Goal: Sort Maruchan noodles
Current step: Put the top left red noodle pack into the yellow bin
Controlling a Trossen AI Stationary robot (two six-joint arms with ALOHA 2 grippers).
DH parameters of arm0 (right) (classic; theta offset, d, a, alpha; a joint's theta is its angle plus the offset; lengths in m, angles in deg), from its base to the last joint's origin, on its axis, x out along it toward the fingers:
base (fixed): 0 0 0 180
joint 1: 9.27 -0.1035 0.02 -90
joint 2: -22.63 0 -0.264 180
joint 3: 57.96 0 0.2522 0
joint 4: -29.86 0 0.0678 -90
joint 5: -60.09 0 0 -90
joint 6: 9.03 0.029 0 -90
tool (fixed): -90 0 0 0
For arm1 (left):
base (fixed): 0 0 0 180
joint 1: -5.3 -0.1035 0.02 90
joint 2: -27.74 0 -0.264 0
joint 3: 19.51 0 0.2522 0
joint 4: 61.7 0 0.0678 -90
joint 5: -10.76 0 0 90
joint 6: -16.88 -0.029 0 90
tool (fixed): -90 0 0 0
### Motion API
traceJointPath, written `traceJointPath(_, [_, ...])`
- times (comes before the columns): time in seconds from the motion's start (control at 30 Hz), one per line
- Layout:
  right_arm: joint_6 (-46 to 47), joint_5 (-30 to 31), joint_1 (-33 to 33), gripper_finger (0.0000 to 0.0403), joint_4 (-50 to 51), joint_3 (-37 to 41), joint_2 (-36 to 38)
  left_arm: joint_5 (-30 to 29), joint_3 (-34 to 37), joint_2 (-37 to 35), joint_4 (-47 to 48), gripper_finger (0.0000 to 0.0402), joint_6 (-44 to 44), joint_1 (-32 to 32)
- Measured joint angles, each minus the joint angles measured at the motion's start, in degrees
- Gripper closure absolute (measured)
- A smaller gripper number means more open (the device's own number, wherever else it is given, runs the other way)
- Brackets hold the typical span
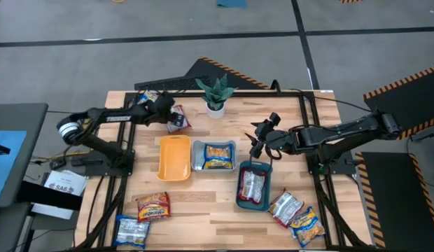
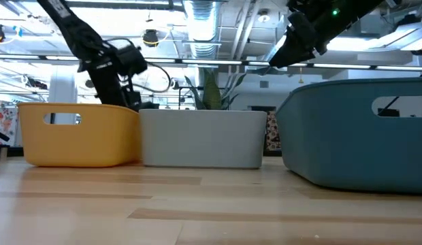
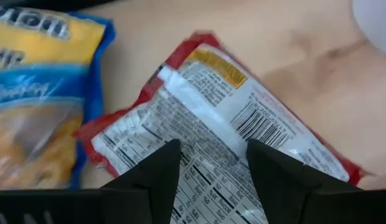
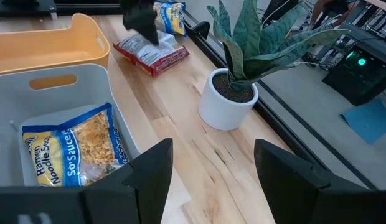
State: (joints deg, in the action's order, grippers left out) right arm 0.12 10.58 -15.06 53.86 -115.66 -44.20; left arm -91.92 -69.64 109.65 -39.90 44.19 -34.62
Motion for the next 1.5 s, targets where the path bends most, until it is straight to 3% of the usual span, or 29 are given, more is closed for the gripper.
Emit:
traceJointPath(0.27, [0.00, 0.00, 0.00, 0.0155, -0.02, 0.00, 0.00, -1.21, -0.45, 6.86, -4.54, 0.0241, -3.40, 0.07])
traceJointPath(0.37, [-0.02, 0.00, 0.00, 0.0155, -0.02, 0.00, 0.00, -1.83, -0.34, 6.52, -4.46, 0.0289, -5.19, 0.07])
traceJointPath(0.5, [-0.02, 0.00, 0.00, 0.0155, 0.00, -0.02, 0.00, -3.31, -0.07, 4.57, -3.66, 0.0384, -8.10, 0.00])
traceJointPath(0.67, [-0.09, 0.00, 0.00, 0.0155, 0.00, 0.00, -0.02, -3.05, 0.29, -2.20, -1.06, 0.0400, -10.56, 0.78])
traceJointPath(1.0, [0.35, 0.00, 0.00, 0.0155, -0.02, -0.02, -0.02, -4.29, 0.15, -22.97, 0.87, 0.0401, -14.28, 5.24])
traceJointPath(1.2, [0.48, -0.01, 0.00, 0.0155, 0.00, -0.01, -0.02, -4.23, 0.14, -31.67, 2.91, 0.0401, -14.42, 12.44])
traceJointPath(1.5, [0.48, 0.00, 0.00, 0.0155, -0.02, 0.00, -0.02, -5.14, 0.05, -38.40, 7.68, 0.0401, -13.81, 32.34])
